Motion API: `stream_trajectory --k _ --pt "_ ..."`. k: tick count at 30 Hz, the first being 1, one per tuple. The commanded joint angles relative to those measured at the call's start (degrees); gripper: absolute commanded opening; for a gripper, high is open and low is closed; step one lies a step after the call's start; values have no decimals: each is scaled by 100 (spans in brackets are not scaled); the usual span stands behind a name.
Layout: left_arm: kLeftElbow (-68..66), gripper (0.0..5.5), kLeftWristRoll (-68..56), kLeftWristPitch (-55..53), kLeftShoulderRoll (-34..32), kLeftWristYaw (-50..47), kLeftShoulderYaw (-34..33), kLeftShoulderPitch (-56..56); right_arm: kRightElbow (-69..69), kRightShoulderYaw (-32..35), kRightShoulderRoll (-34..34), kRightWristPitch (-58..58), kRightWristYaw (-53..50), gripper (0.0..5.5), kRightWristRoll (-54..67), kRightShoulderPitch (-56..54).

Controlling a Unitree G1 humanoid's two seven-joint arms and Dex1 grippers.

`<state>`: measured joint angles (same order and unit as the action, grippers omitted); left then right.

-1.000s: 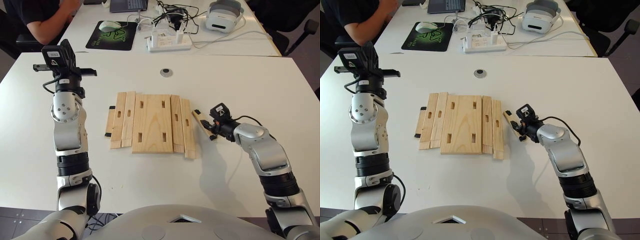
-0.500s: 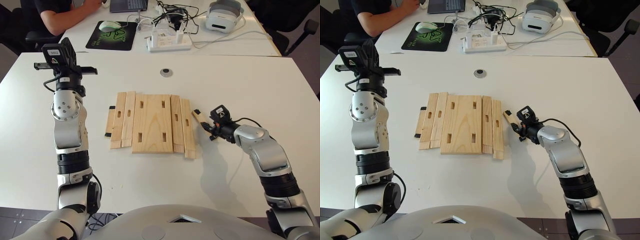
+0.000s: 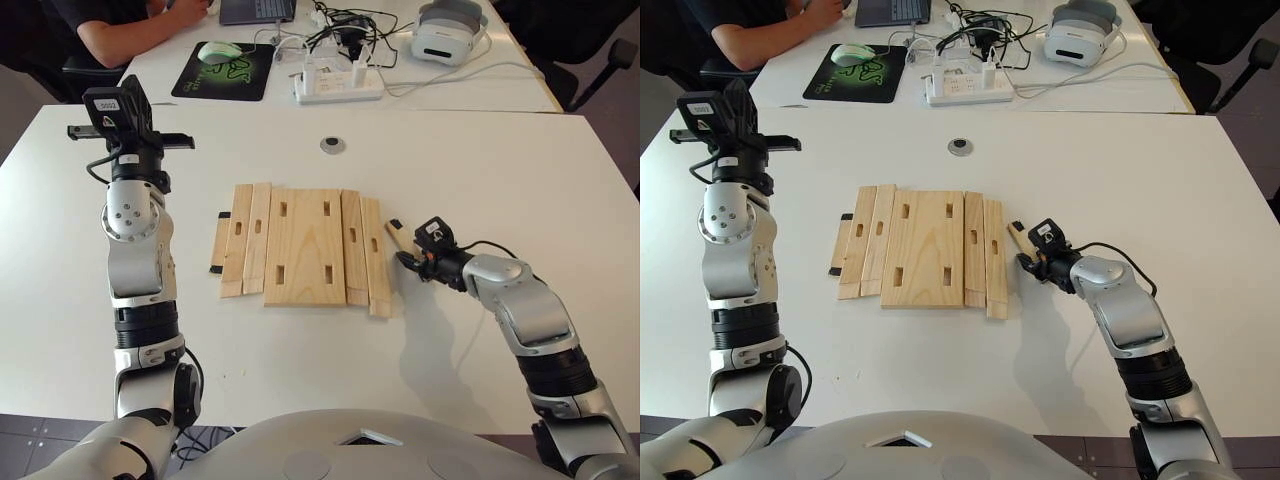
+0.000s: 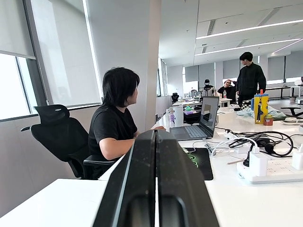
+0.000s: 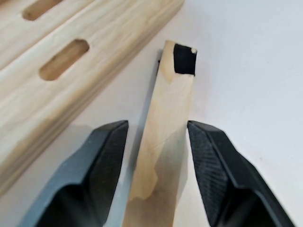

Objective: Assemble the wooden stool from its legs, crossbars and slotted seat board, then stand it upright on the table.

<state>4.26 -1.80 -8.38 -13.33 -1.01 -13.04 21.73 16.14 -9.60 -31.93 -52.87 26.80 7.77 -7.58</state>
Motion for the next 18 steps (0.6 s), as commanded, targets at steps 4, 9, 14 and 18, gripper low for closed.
stream_trajectory --k 4,9,14,18 --pt "-26 0 -18 -18 -59 11 -10 112 -43 -90 -44 -93 -2 233 -80 -5" --pt "-58 0 -25 -9 -81 19 -25 144 -65 -373 -216 -210 172 177 -119 30" --pt "-138 0 -99 -35 -88 -2 -81 219 -35 -117 72 -688 172 139 277 109" --pt "-200 0 -286 -75 -48 34 -156 298 -91 -52 64 -495 100 137 213 38"
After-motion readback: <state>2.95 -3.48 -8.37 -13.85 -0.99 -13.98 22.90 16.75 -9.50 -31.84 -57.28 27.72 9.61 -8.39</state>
